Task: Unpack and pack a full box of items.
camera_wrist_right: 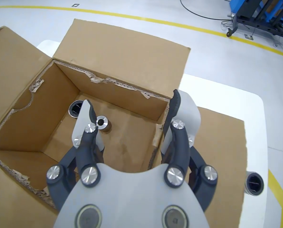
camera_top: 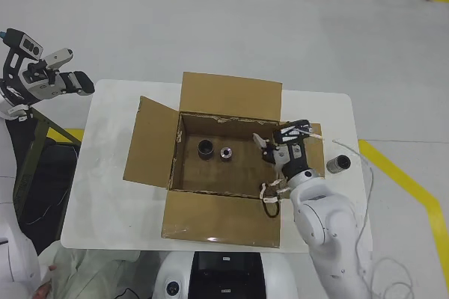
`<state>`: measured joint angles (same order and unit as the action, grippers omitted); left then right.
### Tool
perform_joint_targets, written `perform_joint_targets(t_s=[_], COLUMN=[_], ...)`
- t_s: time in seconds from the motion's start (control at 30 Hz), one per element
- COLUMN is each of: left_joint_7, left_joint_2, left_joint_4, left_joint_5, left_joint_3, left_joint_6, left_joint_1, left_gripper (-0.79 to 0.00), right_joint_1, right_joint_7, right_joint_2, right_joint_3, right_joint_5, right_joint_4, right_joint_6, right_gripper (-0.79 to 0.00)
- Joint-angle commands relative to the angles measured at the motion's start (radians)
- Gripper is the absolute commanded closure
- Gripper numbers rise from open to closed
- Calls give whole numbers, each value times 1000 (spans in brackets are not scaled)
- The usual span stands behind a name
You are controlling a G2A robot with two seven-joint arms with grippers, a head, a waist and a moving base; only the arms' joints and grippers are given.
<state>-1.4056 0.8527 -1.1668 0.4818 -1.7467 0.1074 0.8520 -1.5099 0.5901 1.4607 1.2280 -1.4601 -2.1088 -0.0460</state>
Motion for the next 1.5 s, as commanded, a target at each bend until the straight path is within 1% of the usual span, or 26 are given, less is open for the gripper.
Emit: perform_joint_targets(t_s=[0.0, 0.33, 0.5, 0.63, 0.83, 0.97, 1.07, 1.2, 1.47], left_joint_7=[0, 0, 0, 0, 0, 0, 0, 0, 0], left_joint_2=[0, 0, 0, 0, 0, 0, 0, 0, 0], left_joint_4=[0, 0, 0, 0, 0, 0, 0, 0, 0], left_joint_5=[0, 0, 0, 0, 0, 0, 0, 0, 0], left_joint_3=[0, 0, 0, 0, 0, 0, 0, 0, 0], left_joint_6=[0, 0, 0, 0, 0, 0, 0, 0, 0], left_joint_1=[0, 0, 0, 0, 0, 0, 0, 0, 0], left_gripper=[-785, -785, -785, -785, -785, -785, -785, -785, -785], right_joint_1=[-21, -83, -96, -100, -88, -75, -70, -59, -42], right_joint_7=[-8, -22, -21, -12, 1, 10, 15, 20, 25], right_joint_2=[-4, -21, -27, -33, -38, -42, -44, -46, -50], right_joint_3=[44, 260, 354, 417, 470, 486, 491, 488, 467], right_joint_5=[18, 114, 155, 148, 161, 160, 168, 176, 188], right_joint_4=[-15, -32, -1, 35, 97, 142, 176, 225, 300], right_joint_6=[-3, -25, -38, -60, -82, -80, -80, -77, -51], right_gripper=[-600, -603, -610, -610, -606, -634, -643, -637, -650])
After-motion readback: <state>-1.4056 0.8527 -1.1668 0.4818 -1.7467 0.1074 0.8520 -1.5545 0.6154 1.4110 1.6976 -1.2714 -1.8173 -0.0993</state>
